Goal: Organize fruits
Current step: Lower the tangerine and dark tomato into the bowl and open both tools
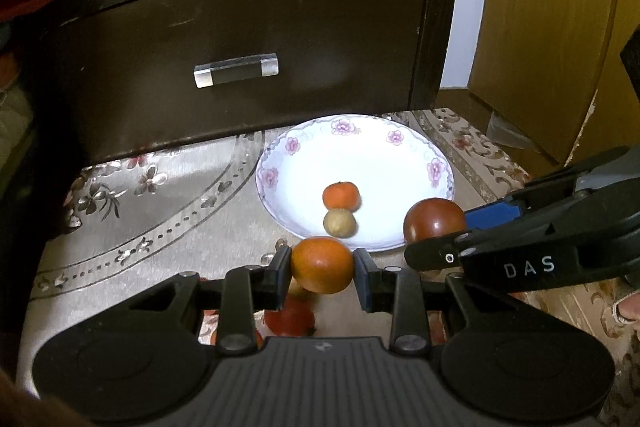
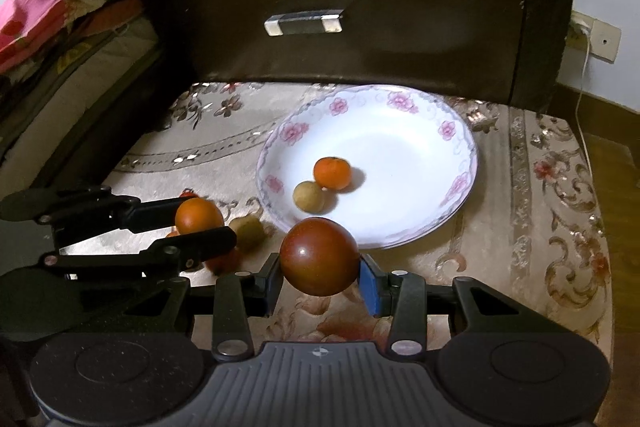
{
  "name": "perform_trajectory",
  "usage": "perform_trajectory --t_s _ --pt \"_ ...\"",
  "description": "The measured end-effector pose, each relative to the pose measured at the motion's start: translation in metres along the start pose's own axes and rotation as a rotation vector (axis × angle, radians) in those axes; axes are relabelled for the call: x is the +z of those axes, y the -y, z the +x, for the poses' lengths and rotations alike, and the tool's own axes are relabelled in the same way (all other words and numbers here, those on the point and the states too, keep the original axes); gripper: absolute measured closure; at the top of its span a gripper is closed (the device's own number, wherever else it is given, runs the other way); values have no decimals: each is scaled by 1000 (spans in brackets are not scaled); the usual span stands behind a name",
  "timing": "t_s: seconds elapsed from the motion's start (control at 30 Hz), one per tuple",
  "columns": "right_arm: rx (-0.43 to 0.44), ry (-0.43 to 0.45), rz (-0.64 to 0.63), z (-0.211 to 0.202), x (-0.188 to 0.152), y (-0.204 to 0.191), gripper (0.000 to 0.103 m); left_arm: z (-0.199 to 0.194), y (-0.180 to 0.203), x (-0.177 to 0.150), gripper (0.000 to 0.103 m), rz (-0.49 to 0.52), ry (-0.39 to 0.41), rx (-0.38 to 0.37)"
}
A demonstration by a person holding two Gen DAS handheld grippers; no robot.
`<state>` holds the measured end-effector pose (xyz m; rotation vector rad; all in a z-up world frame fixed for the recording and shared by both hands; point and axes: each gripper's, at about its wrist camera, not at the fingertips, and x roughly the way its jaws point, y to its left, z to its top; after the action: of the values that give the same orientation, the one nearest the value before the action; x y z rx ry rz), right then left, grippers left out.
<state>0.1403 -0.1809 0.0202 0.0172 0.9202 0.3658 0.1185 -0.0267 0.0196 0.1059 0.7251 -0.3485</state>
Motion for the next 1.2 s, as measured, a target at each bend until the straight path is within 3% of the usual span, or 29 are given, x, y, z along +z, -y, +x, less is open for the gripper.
perform_trajectory --t_s 0.6,1.2 --pt "-77 41 43 28 27 30 65 54 0 37 65 34 6 34" --pt "-82 27 24 47 32 38 63 74 -7 38 64 9 -21 37"
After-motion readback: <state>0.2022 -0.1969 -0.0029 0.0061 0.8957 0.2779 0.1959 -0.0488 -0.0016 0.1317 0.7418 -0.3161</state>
